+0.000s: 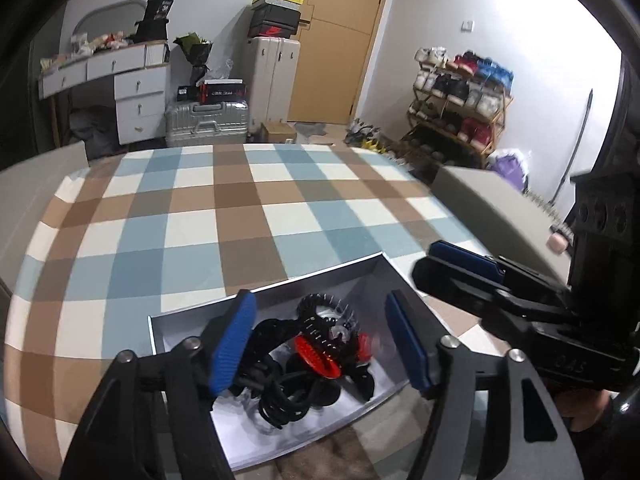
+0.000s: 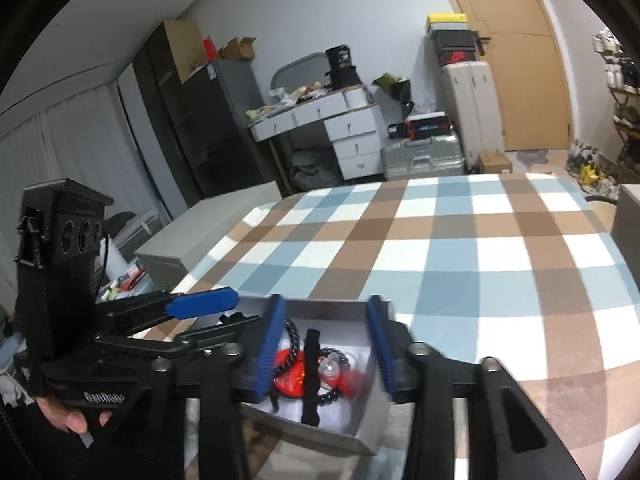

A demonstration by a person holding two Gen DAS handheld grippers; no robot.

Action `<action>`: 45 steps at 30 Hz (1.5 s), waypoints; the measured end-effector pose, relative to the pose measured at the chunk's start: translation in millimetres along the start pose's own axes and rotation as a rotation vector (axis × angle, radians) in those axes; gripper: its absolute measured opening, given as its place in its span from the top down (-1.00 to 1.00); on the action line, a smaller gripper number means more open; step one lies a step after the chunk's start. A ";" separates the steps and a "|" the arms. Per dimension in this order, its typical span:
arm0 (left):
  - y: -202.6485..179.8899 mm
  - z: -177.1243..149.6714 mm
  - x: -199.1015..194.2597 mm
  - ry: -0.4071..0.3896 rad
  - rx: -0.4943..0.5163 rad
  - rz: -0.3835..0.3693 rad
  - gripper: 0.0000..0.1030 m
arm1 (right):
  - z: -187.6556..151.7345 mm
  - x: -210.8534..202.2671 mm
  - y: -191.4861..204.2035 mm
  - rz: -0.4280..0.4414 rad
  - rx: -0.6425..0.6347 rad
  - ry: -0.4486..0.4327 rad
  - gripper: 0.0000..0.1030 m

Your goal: Organize jewelry

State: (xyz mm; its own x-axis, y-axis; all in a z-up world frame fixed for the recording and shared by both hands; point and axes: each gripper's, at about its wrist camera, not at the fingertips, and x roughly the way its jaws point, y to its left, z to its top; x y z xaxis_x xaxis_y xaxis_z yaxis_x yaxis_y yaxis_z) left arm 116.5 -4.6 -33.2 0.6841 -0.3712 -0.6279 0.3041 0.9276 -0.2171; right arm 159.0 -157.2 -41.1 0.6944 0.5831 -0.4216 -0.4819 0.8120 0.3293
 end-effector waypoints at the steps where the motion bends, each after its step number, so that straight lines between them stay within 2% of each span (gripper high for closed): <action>1: -0.2 0.0 -2.3 -0.008 -0.001 0.002 -0.29 | 0.1 -4.2 -1.5 -0.007 0.004 -0.016 -0.13; 6: -0.6 -0.4 -23.7 -0.113 -0.005 0.063 -0.30 | 2.7 -28.6 -5.0 -0.042 0.016 -0.103 -0.39; 7: -0.9 -0.6 -30.6 -0.152 -0.008 0.092 -0.32 | 3.8 -32.7 -3.5 -0.048 0.013 -0.121 -0.50; 9: 0.8 -0.4 -41.8 -0.230 -0.018 0.159 -0.62 | 6.2 -44.6 4.3 -0.073 -0.010 -0.175 -0.81; 10: 1.0 -1.5 -48.9 -0.279 -0.022 0.191 -0.65 | 6.4 -52.3 10.7 -0.087 -0.031 -0.217 -1.00; 11: 2.3 -2.4 -52.9 -0.323 -0.025 0.222 -0.67 | 6.3 -58.1 16.2 -0.096 -0.055 -0.257 -1.00; 14: 8.2 -6.6 -66.0 -0.443 -0.048 0.333 -0.92 | 3.7 -67.8 31.8 -0.139 -0.127 -0.342 -1.00; 16: 14.9 -11.2 -75.4 -0.504 -0.081 0.367 -0.95 | 1.3 -70.4 39.5 -0.141 -0.147 -0.370 -1.00; 20: 21.1 -19.1 -86.9 -0.571 -0.083 0.431 -0.97 | -2.6 -74.9 52.2 -0.141 -0.193 -0.415 -1.00; 22: 22.7 -22.3 -90.1 -0.588 -0.076 0.467 -0.97 | -5.1 -77.4 57.3 -0.146 -0.214 -0.436 -1.00; 25: 24.5 -24.7 -87.9 -0.579 -0.060 0.470 -0.97 | -9.2 -77.6 64.5 -0.176 -0.252 -0.455 -1.00; 33: 27.0 -42.6 -72.9 -0.533 -0.065 0.536 -0.97 | -28.9 -66.3 61.0 -0.212 -0.267 -0.437 -1.00; 39: 31.2 -51.1 -66.3 -0.502 -0.031 0.525 -0.97 | -41.8 -54.0 61.3 -0.240 -0.310 -0.382 -1.00; 45: 35.7 -51.5 -63.5 -0.451 -0.062 0.490 -0.97 | -40.6 -42.2 56.6 -0.236 -0.296 -0.317 -1.00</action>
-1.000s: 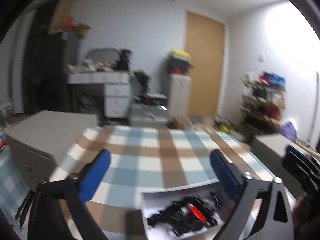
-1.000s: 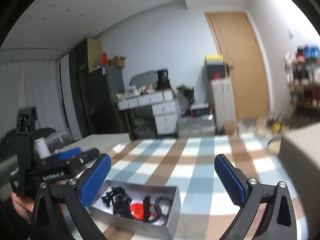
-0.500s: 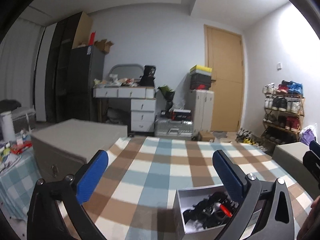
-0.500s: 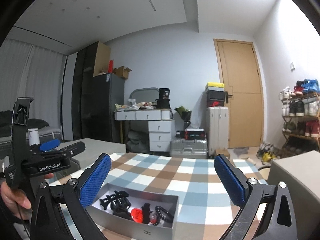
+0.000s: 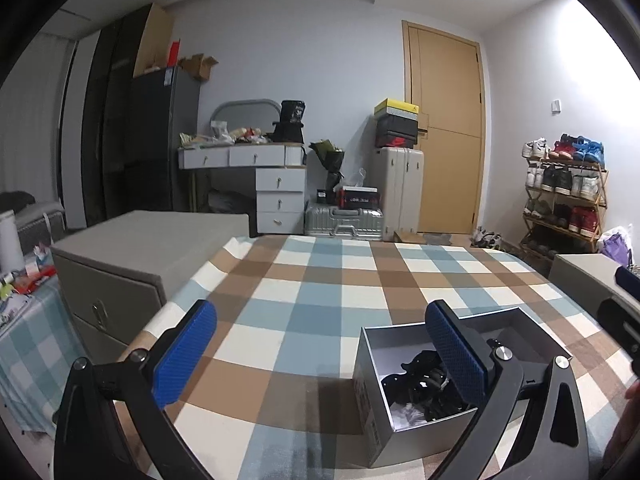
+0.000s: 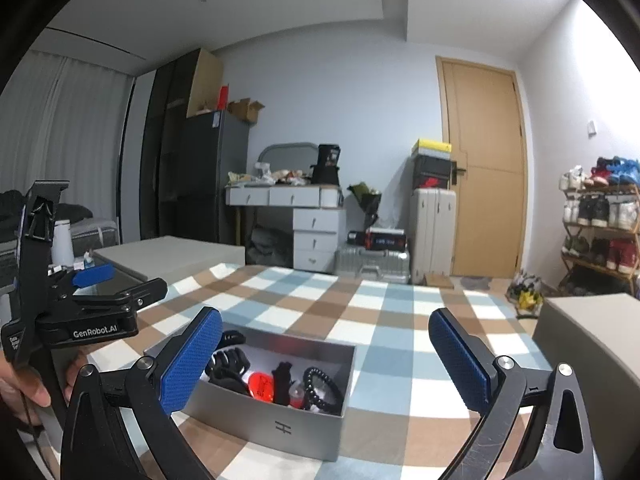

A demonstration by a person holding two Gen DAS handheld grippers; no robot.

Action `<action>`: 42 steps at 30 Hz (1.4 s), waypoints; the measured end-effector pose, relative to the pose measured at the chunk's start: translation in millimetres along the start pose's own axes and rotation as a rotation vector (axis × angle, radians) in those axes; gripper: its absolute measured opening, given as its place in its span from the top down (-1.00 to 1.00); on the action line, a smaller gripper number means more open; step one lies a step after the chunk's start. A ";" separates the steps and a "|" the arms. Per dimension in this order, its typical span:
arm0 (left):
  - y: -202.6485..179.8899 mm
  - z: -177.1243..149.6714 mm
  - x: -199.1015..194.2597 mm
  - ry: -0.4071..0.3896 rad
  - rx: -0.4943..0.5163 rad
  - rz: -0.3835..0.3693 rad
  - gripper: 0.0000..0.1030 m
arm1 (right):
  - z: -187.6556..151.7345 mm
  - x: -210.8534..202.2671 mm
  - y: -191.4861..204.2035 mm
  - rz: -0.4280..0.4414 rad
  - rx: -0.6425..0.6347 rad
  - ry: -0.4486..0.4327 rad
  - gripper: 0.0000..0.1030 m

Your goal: Organize jewelry

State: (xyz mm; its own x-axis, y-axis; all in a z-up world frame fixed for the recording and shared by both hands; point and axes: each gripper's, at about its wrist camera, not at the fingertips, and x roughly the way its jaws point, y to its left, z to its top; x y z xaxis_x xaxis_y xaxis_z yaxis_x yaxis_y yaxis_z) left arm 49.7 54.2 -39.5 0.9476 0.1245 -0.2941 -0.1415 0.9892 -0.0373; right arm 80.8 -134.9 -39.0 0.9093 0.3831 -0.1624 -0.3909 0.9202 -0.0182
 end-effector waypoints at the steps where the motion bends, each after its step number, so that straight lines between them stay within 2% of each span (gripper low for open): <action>1: -1.1 0.9 0.9 0.013 0.006 -0.004 -0.97 | -0.5 3.3 -1.0 -0.001 0.004 0.020 -1.00; 5: -12.9 0.7 1.1 0.034 0.054 -0.004 -0.97 | -4.9 18.1 -7.8 -0.007 0.039 0.121 -1.00; 8: -18.4 0.3 -3.4 0.024 0.084 -0.017 -0.97 | -5.4 14.0 -7.6 -0.034 0.039 0.107 -1.00; 10: -13.9 0.8 -5.6 0.022 0.068 -0.032 -0.97 | -5.7 13.9 -7.4 -0.035 0.041 0.113 -1.00; 42: -11.6 1.5 -2.6 0.019 0.052 -0.023 -0.97 | -4.3 15.0 -9.4 -0.036 0.042 0.112 -1.00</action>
